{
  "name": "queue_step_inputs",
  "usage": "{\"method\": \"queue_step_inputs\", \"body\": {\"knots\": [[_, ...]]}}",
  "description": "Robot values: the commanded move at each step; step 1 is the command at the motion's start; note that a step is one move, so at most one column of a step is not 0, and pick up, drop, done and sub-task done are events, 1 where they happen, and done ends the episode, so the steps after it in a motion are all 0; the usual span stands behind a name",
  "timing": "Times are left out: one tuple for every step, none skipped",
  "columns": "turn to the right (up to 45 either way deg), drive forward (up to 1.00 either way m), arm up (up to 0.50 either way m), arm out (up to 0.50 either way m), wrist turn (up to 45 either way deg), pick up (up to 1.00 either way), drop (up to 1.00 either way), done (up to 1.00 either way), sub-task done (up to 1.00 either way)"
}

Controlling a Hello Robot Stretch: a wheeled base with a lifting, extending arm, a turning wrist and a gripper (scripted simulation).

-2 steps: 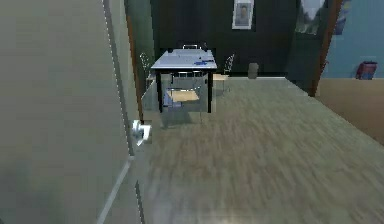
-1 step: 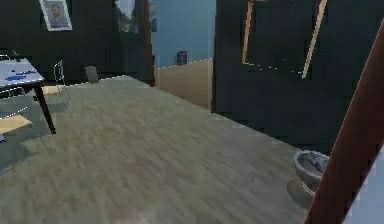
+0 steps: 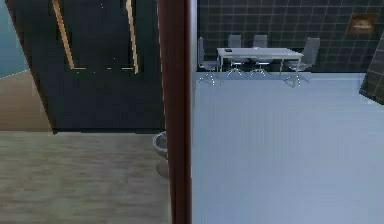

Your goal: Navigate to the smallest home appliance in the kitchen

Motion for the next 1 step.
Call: {"method": "queue_step_inputs", "body": {"knots": [[0.0, 0.05, 0.0, 0.0, 0.0, 0.0, 0.0, 0.0, 0.0]]}}
